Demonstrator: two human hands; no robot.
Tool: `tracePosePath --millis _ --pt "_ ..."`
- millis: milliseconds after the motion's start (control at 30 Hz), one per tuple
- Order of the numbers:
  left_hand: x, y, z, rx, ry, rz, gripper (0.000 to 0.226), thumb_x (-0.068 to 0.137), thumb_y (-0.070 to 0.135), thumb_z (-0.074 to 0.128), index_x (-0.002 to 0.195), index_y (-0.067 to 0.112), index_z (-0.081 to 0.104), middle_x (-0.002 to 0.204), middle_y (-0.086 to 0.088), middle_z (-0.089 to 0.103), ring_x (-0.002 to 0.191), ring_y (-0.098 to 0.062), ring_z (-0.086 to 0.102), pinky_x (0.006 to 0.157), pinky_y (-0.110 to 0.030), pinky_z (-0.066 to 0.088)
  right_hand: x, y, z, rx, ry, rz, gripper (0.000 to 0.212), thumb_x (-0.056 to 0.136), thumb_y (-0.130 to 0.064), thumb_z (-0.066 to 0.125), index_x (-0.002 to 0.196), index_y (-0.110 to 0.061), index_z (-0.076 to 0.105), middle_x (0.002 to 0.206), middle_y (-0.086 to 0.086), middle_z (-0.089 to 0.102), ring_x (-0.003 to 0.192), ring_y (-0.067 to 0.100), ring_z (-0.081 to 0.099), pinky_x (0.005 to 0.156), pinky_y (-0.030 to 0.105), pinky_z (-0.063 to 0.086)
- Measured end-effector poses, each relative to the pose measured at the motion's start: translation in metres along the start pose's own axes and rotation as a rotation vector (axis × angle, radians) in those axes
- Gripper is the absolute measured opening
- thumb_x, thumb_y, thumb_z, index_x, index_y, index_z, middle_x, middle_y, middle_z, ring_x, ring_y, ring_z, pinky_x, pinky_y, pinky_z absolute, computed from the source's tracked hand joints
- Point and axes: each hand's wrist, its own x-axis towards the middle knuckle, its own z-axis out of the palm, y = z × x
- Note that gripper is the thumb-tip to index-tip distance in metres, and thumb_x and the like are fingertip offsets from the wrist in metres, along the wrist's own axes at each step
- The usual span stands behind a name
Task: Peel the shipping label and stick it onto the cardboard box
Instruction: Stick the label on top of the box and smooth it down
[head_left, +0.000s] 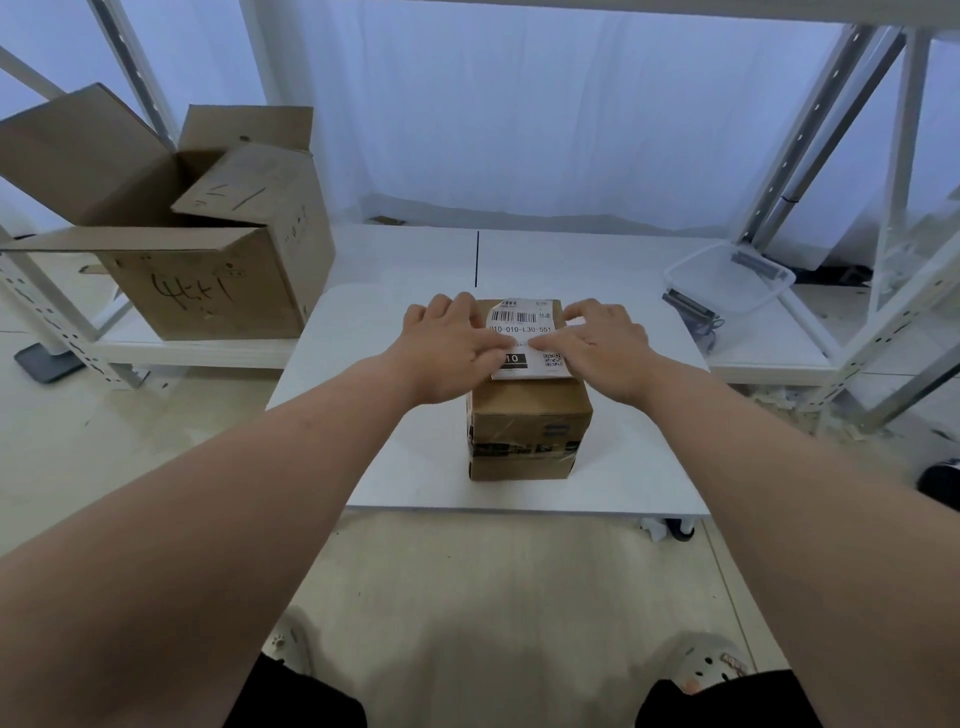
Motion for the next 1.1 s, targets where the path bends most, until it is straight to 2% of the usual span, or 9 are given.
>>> tracePosePath --millis 100,300,400,533,667,733,800,933,1100 --pt "0.0 0.003 0.003 -0.001 -0.008 -0.013 0.041 0.097 0.05 0.027 0.135 0.05 0.041 0.123 -0.002 0.037 0.119 -0.024 0.03 0.104 -0.04 0.018 0.003 -0.002 0.006 -0.06 -0.038 -0.042 0.037 0.098 -0.045 0.032 0.125 -0.039 0.057 0.146 0.002 0.036 0.136 0.026 0.024 0.109 0.046 0.018" --pt "-0.001 -0.011 0.001 0.001 0.087 -0.043 0.039 0.096 0.05 0.034 0.128 0.039 0.055 0.122 -0.003 0.043 0.119 -0.023 0.033 0.101 -0.037 0.021 0.003 0.024 -0.003 -0.062 0.015 0.046 0.037 0.097 -0.045 0.033 0.119 -0.042 0.063 0.146 0.0 0.037 0.137 0.025 0.024 0.109 0.045 0.019" --pt "0.003 -0.006 0.003 -0.006 0.098 -0.033 0.038 0.096 0.047 0.038 0.128 0.036 0.056 0.121 -0.004 0.044 0.117 -0.025 0.034 0.1 -0.037 0.024 0.005 0.011 0.002 -0.089 0.019 -0.048 0.038 0.098 -0.038 0.034 0.116 -0.029 0.067 0.144 -0.001 0.038 0.134 0.024 0.026 0.108 0.044 0.019" --pt "0.004 -0.01 0.005 -0.018 0.089 -0.044 0.038 0.095 0.049 0.041 0.13 0.04 0.053 0.115 -0.004 0.045 0.112 -0.025 0.037 0.094 -0.036 0.028 0.008 -0.015 0.012 -0.126 -0.045 -0.183 0.04 0.098 -0.03 0.032 0.123 -0.017 0.062 0.138 -0.001 0.047 0.125 0.021 0.035 0.103 0.04 0.026" --pt "0.002 -0.018 0.005 -0.038 0.065 -0.051 0.038 0.095 0.05 0.041 0.13 0.042 0.052 0.116 -0.003 0.047 0.114 -0.023 0.037 0.096 -0.036 0.027 0.0 0.004 0.002 0.236 -0.025 -0.026 0.036 0.096 -0.028 0.044 0.115 -0.006 0.066 0.125 0.006 0.061 0.113 0.023 0.052 0.096 0.036 0.039" --pt "0.002 -0.021 0.005 -0.063 0.035 -0.057 0.038 0.095 0.05 0.039 0.131 0.044 0.049 0.118 -0.003 0.049 0.115 -0.024 0.038 0.096 -0.038 0.028 -0.004 0.011 -0.002 0.28 -0.003 0.018 0.038 0.095 -0.027 0.046 0.109 0.002 0.067 0.12 0.013 0.065 0.112 0.031 0.055 0.097 0.041 0.041" --pt "0.002 -0.024 0.006 -0.097 -0.005 -0.064 0.039 0.095 0.051 0.039 0.133 0.046 0.047 0.116 -0.004 0.053 0.114 -0.025 0.04 0.094 -0.038 0.031 -0.004 0.003 -0.001 0.225 -0.024 -0.001 0.042 0.096 -0.027 0.044 0.109 0.007 0.064 0.118 0.02 0.064 0.112 0.037 0.054 0.099 0.049 0.041" --pt "0.002 -0.026 0.005 -0.14 -0.037 -0.057 0.04 0.095 0.049 0.04 0.134 0.045 0.046 0.116 -0.005 0.058 0.114 -0.028 0.043 0.093 -0.038 0.035 -0.001 -0.026 0.009 0.172 -0.127 -0.08 0.042 0.096 -0.03 0.039 0.106 0.0 0.067 0.114 0.016 0.065 0.106 0.03 0.056 0.094 0.047 0.044" --pt "0.0 -0.022 0.006 -0.106 -0.061 -0.06 0.042 0.097 0.047 0.036 0.139 0.041 0.04 0.122 -0.007 0.058 0.119 -0.029 0.043 0.096 -0.041 0.036 0.0 -0.017 0.008 0.243 -0.085 -0.029 0.038 0.096 -0.034 0.042 0.111 -0.012 0.07 0.114 0.009 0.064 0.102 0.024 0.059 0.091 0.039 0.047"
